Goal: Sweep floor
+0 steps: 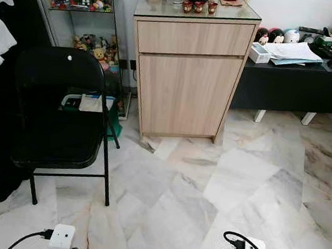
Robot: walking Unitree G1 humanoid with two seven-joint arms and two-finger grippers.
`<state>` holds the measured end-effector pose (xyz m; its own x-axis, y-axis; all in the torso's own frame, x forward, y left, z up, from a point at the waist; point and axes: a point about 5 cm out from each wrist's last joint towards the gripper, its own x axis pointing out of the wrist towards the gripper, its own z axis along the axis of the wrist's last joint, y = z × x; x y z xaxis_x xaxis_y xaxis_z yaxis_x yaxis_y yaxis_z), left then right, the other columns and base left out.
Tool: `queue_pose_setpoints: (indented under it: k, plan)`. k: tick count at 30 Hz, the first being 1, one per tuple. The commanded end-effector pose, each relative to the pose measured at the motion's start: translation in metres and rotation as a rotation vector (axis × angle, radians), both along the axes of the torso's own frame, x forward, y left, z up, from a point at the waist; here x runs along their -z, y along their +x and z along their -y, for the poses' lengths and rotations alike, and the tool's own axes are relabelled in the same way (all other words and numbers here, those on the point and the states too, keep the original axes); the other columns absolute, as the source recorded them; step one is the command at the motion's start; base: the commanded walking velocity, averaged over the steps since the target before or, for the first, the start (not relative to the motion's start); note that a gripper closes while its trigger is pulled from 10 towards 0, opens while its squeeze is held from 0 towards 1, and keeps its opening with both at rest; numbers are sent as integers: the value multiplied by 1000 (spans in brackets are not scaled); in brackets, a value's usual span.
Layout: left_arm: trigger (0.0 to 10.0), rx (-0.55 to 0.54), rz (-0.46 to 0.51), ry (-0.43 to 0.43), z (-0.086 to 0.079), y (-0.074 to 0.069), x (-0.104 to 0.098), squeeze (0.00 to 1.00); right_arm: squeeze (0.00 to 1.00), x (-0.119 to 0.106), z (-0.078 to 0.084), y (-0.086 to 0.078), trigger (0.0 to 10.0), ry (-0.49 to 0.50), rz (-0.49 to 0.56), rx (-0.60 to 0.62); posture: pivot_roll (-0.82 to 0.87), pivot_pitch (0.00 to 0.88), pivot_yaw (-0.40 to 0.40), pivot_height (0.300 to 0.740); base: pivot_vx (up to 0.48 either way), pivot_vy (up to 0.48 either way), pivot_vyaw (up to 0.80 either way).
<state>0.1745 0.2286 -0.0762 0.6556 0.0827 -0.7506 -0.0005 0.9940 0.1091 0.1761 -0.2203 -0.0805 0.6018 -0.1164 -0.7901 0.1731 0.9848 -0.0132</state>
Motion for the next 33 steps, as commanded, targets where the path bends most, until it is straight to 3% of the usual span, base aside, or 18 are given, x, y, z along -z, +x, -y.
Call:
queue_pose_setpoints:
  k: [1, 10, 23, 33]
  plan:
    - [10000, -13, -2, 12, 1, -5, 2, 0, 0, 0, 6, -4, 10000, -64, -17, -27, -55, 0, -9, 740, 0, 0, 0]
    - [10000, -30, 4, 9, -1, -5, 2, 0, 0, -3, 8, 2, 10000, -102, -2, -33, -49, 0, -14, 740, 0, 0, 0]
    - [10000, -46, 27, 4, -5, -1, -2, 0, 0, -1, 0, 1, 10000, -38, 7, -33, -42, 0, -6, 740, 0, 0, 0]
    - [10000, -34, 20, -3, -4, -2, -1, 0, 0, 2, -4, -3, 10000, -26, -9, -68, -38, 0, -4, 740, 0, 0, 754]
